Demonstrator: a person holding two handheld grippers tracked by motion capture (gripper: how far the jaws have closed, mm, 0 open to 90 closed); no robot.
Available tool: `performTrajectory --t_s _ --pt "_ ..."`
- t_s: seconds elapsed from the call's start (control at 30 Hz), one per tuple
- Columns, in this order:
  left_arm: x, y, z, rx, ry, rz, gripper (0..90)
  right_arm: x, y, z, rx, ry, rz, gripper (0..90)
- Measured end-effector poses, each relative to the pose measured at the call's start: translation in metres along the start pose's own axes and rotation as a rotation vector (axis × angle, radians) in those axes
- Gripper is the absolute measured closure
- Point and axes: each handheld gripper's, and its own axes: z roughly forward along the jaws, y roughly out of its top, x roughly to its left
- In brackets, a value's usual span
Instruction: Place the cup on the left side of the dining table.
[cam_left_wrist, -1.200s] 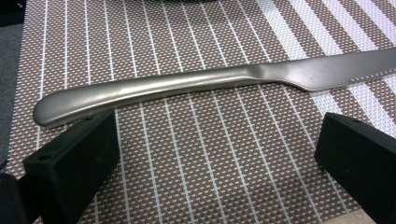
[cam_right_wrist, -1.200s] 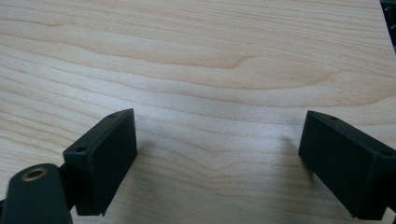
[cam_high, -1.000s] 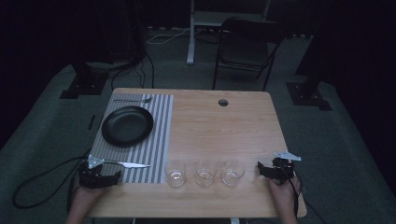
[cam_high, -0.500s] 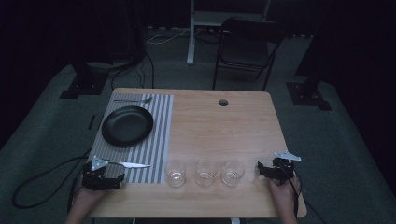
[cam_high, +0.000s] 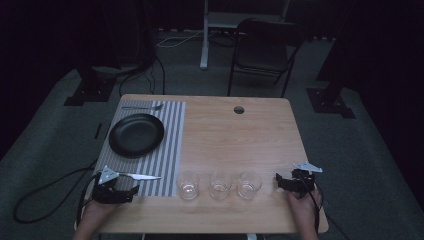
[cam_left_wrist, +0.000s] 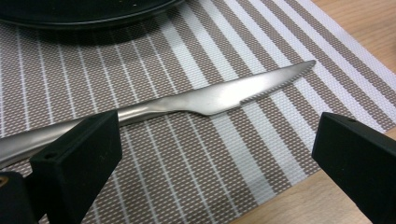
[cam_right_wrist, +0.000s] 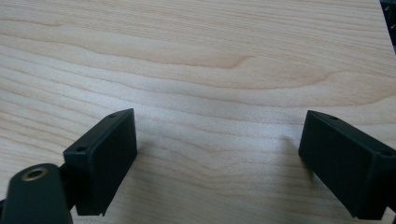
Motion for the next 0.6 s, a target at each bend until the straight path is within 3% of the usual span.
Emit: performTrajectory --t_s 0.2,0.4,0.6 --pt "-0.011 0.008 -0.002 -0.008 -0.066 0.026 2.1 0.000 0.000 0.000 0.000 0.000 0.000 11.1" --pt "-0.023 0.014 -0.002 -0.015 -0.103 0.060 2.1 0.000 0.000 0.000 0.000 0.000 0.000 11.0" --pt "-0.032 0.023 -0.007 -0.046 -0.132 0.066 2.1 0.000 0.000 0.000 0.000 0.000 0.000 11.1"
